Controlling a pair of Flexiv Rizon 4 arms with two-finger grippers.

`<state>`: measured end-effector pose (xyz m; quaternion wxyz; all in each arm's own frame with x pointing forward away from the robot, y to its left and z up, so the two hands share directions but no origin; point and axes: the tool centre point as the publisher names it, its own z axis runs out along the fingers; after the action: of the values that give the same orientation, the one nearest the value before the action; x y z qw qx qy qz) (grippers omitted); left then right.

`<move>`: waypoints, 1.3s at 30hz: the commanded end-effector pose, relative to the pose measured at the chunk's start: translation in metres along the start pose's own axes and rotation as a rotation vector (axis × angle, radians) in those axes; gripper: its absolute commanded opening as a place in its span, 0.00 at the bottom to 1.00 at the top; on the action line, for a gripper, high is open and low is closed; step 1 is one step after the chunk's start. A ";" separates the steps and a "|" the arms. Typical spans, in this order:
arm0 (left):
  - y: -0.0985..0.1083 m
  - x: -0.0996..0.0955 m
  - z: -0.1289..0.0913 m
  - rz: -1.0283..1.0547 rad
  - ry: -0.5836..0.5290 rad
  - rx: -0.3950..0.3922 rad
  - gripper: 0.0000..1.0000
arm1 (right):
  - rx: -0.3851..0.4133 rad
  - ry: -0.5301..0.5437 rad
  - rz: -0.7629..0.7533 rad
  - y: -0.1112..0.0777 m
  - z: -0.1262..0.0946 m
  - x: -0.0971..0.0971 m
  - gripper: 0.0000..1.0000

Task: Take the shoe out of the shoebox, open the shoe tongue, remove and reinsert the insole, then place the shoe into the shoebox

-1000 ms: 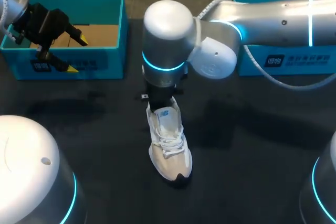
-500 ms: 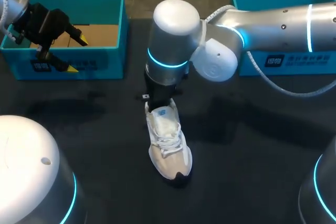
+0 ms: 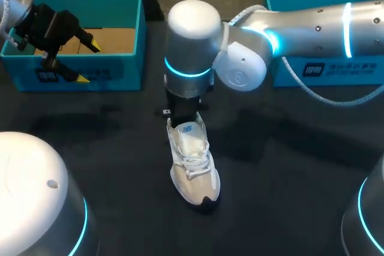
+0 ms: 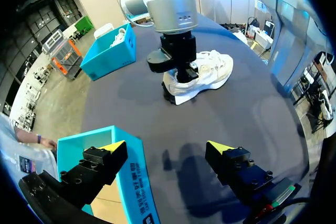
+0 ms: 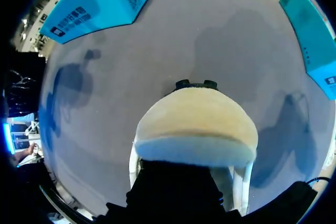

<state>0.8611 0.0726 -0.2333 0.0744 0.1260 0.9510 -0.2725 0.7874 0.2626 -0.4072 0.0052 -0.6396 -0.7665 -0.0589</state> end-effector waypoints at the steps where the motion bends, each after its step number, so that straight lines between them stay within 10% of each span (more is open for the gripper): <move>1: 0.000 -0.001 0.000 0.000 0.002 -0.004 1.00 | -0.033 -0.087 0.007 -0.013 0.025 -0.003 0.00; 19: 0.000 -0.001 0.000 0.000 0.002 -0.004 1.00 | -0.079 -0.182 0.034 -0.008 0.002 -0.032 0.00; 39: 0.000 -0.001 0.000 0.000 0.002 -0.004 1.00 | -0.060 -0.090 0.025 0.002 -0.037 -0.012 0.00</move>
<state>0.8611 0.0726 -0.2332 0.0744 0.1260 0.9510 -0.2725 0.7872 0.2465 -0.3790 -0.0453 -0.6518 -0.7549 -0.0561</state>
